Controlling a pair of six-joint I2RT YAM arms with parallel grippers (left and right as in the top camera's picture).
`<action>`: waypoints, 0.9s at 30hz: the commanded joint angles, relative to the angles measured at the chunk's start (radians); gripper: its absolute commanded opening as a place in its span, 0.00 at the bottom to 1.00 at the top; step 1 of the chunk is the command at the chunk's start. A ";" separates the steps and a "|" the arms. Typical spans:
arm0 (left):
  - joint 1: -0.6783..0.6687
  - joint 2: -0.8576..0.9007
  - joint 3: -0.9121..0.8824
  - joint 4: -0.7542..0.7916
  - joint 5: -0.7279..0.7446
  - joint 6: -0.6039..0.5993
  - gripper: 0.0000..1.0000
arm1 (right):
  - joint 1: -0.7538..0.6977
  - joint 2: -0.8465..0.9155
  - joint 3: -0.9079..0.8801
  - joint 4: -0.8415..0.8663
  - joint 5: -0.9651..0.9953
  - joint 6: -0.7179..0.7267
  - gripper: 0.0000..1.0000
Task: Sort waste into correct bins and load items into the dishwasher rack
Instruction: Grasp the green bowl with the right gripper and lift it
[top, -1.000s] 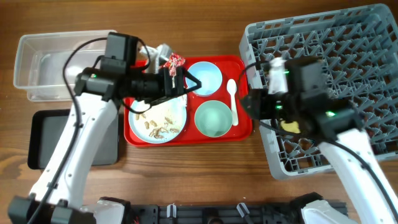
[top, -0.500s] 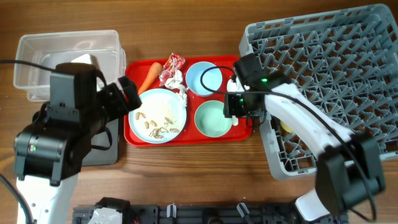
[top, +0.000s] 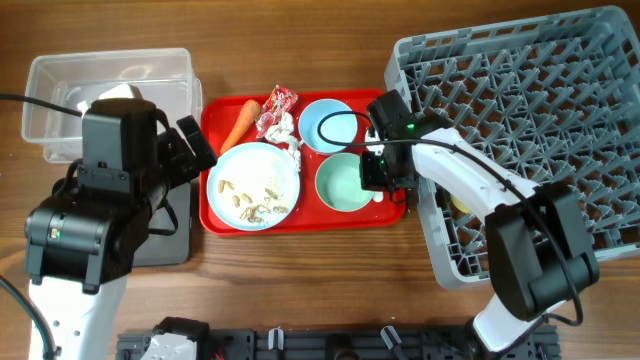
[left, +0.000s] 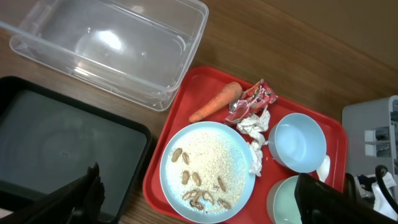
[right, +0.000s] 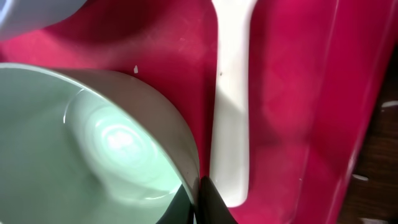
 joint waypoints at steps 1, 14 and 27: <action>0.005 0.003 0.007 0.003 -0.023 -0.013 1.00 | 0.000 -0.140 0.011 -0.037 0.081 -0.002 0.04; 0.005 0.003 0.007 0.003 -0.023 -0.013 1.00 | -0.070 -0.618 0.017 -0.063 1.065 0.099 0.04; 0.005 0.003 0.007 0.003 -0.023 -0.013 1.00 | -0.214 -0.280 0.016 0.494 1.424 -0.584 0.04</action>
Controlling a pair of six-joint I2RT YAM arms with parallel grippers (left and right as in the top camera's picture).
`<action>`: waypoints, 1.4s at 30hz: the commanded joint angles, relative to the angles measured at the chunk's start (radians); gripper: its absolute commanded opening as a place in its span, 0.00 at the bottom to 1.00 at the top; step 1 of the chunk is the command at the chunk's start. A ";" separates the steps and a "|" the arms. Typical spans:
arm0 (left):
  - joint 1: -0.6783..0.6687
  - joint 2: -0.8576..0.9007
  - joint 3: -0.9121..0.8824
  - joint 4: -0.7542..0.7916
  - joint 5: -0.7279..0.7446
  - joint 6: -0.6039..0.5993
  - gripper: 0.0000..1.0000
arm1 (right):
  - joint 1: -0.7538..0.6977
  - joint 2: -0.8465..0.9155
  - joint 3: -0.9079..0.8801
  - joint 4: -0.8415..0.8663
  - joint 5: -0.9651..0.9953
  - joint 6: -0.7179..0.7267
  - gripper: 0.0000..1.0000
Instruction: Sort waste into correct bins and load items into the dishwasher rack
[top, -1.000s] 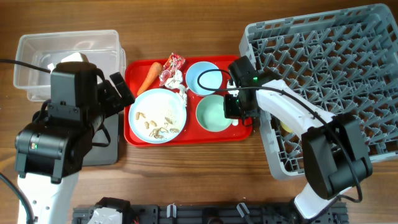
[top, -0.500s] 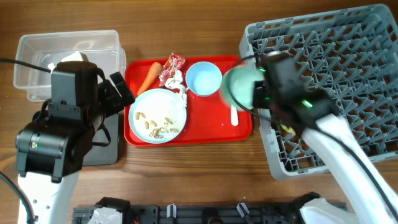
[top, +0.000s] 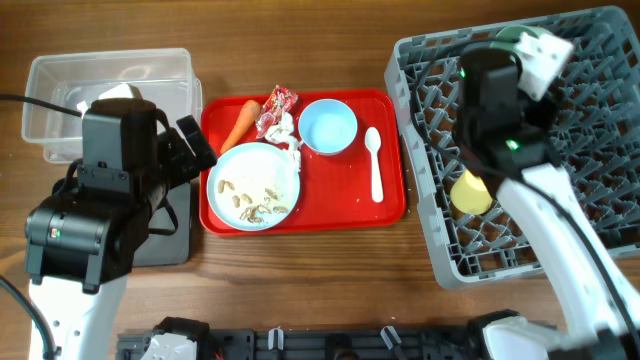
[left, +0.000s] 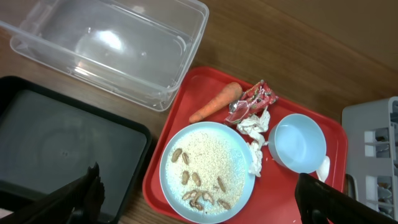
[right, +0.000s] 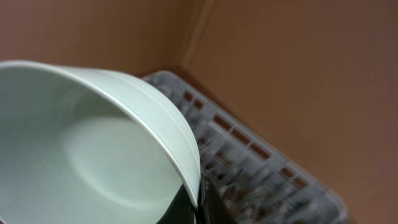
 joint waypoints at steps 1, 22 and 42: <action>0.005 0.003 0.008 0.003 -0.022 -0.010 1.00 | -0.032 0.132 0.010 0.130 0.132 -0.349 0.04; 0.005 0.003 0.008 0.003 -0.022 -0.010 1.00 | -0.051 0.411 -0.004 0.357 0.163 -0.687 0.08; 0.005 0.003 0.008 0.003 -0.022 -0.010 1.00 | 0.280 0.087 0.004 0.030 -0.512 -0.334 0.91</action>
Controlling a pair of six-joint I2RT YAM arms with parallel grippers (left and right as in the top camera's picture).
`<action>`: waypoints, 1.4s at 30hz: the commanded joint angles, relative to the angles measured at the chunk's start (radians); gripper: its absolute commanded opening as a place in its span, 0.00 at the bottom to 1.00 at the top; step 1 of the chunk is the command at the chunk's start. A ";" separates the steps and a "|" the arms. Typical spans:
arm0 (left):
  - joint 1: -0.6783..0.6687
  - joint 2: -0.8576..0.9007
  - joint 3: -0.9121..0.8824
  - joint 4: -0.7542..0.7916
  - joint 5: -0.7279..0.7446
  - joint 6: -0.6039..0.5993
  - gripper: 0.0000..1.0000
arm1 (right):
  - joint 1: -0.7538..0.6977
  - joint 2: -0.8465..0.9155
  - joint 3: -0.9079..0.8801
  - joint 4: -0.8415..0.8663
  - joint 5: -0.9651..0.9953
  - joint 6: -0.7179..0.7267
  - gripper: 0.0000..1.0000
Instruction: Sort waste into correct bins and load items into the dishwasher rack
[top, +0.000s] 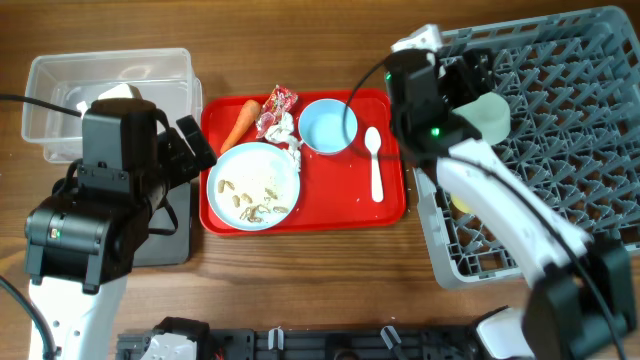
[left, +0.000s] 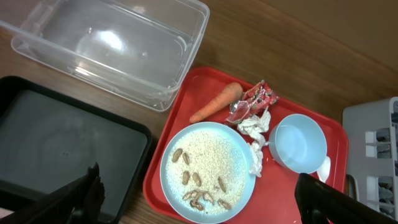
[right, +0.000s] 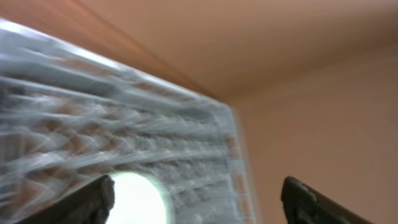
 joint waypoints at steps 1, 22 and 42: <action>0.005 0.003 0.008 0.003 -0.019 -0.010 1.00 | 0.070 -0.060 0.005 -0.164 -0.461 0.339 0.91; 0.005 0.003 0.008 0.003 -0.019 -0.010 1.00 | -0.008 0.250 0.005 -0.138 -1.061 1.111 0.61; 0.005 0.003 0.008 0.003 -0.019 -0.010 1.00 | -0.021 0.311 0.005 -0.201 -0.983 1.221 0.04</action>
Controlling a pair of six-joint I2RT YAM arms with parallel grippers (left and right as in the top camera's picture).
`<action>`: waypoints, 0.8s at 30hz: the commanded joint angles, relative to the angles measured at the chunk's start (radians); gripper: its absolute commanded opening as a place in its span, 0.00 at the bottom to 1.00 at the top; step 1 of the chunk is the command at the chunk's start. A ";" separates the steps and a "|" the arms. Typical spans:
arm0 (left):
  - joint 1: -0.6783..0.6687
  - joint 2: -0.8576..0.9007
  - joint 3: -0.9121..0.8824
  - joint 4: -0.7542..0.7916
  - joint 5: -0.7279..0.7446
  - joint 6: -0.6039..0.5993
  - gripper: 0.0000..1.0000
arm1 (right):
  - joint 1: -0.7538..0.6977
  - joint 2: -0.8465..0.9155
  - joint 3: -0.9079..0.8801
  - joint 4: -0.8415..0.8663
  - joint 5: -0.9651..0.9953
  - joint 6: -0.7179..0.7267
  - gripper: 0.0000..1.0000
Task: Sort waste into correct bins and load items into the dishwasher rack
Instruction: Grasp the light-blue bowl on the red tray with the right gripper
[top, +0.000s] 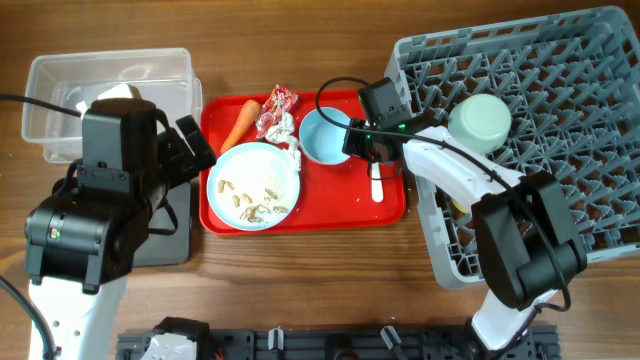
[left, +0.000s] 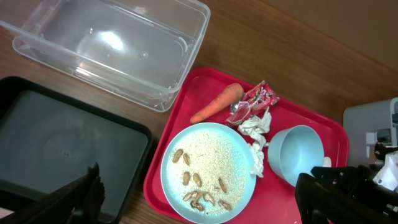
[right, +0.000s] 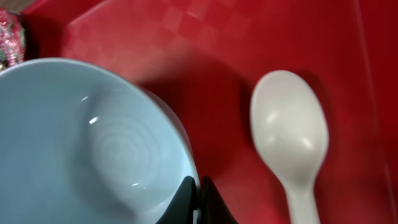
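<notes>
On the red tray (top: 390, 212) my right gripper (top: 352, 145) is shut on the rim of the light blue bowl (top: 322, 136), which is tilted; the wrist view shows that bowl (right: 93, 143) with the fingers pinching its edge. A white spoon (top: 376, 180) lies just right of it (right: 292, 137). The pale green bowl (top: 480, 117) sits in the grey dishwasher rack (top: 560, 60). A blue plate (top: 254, 186) with rice and nuts, a carrot (top: 238, 122) and wrappers (top: 277, 112) stay on the tray. My left gripper (left: 205, 202) hangs open high above the plate (left: 208, 173).
A clear plastic bin (top: 105, 90) stands at the far left, with a black tray-like bin (left: 56, 149) in front of it. A yellow item (top: 458, 205) rests low in the rack. Crumpled white tissue (left: 254, 134) lies between plate and bowl.
My right gripper, then open over the rack beside the green bowl, is now at the tray, shut on the rim of the blue bowl, which has tipped. The left arm is unchanged.
My right gripper first held the green bowl's rim on the tray. It then held that bowl up over the rack. Later the green bowl sat in the rack with the gripper open. Now the gripper grips the blue bowl on the tray.
</notes>
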 joint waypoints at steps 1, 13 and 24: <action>0.005 0.003 0.007 0.003 -0.016 -0.010 1.00 | -0.004 -0.003 -0.002 -0.028 0.098 0.002 0.04; 0.005 0.003 0.007 0.003 -0.016 -0.010 1.00 | -0.004 -0.431 0.002 -0.096 0.447 -0.212 0.04; 0.005 0.003 0.007 0.003 -0.016 -0.010 1.00 | -0.074 -0.558 0.000 -0.219 1.415 -0.397 0.04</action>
